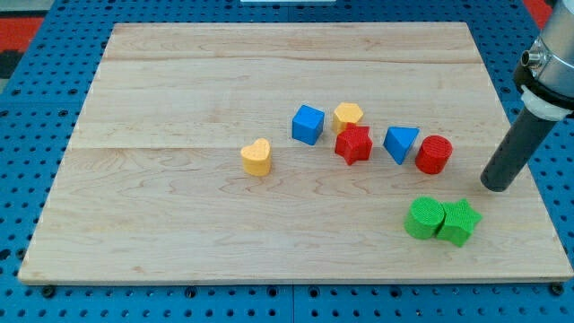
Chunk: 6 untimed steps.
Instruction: Make a square with red and the blue blocks
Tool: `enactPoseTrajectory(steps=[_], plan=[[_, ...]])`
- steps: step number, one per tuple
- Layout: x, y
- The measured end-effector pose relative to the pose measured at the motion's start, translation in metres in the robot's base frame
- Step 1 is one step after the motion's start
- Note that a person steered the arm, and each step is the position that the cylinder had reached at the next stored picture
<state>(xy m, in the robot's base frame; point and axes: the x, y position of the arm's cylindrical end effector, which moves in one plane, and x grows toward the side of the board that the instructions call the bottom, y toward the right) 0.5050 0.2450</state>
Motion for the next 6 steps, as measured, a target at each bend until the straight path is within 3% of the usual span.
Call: enactPoseTrajectory(steps=[4,5,6], plan=[[-0.005,0.019],[-0.023,0.003],[-0.049,-0.064]])
